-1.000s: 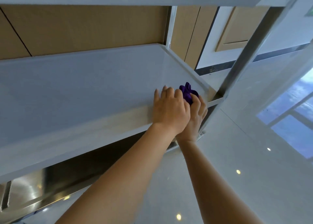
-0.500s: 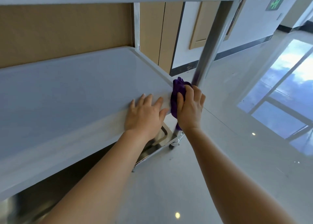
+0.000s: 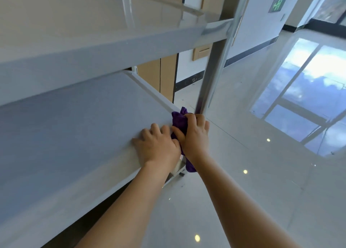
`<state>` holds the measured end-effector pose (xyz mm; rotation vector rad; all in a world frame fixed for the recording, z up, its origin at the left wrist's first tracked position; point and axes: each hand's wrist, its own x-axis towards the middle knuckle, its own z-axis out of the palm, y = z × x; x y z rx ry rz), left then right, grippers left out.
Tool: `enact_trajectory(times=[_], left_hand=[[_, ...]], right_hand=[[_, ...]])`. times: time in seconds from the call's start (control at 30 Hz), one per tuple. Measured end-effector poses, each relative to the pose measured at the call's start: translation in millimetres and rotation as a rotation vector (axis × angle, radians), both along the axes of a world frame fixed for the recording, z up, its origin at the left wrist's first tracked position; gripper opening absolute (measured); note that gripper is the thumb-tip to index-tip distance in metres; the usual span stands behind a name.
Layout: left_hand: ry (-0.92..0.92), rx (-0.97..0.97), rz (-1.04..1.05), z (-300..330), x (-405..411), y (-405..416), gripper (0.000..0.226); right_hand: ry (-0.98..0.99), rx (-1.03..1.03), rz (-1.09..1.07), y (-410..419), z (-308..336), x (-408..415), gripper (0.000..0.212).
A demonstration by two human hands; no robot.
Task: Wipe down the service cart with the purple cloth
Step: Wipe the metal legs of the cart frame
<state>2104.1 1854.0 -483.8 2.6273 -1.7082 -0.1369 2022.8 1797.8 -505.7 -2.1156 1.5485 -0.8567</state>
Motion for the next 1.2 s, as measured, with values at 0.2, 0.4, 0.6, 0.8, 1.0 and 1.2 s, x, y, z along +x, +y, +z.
enact_trajectory(times=[0.2,0.4,0.6,0.8,1.0,1.2], left_hand=[[0.086,-0.288,-0.146,-12,4,-31,0.037],[0.229,-0.382,-0.314,-22,9,-35,0.040],[0.067,-0.285,-0.329,-30,10,-39,0.053],[0.054,-0.213,-0.336,-26,9,-37,0.062],[0.024,-0.174,-0.327,-21,7,-35,0.065],[0.013,-0.162,-0.323,-19,8,-35,0.064]], right_hand=[[-0.216,-0.107,-0.115,-1,-16,12,0.035],[-0.323,-0.123,-0.145,4,4,-12,0.014],[-1.164,-0.094,-0.549,-8,97,-52,0.014],[-1.372,0.226,-0.190,-47,142,-24,0.034],[-1.345,0.366,0.529,-65,115,-57,0.020],[-1.030,0.226,0.395,-73,142,-60,0.032]])
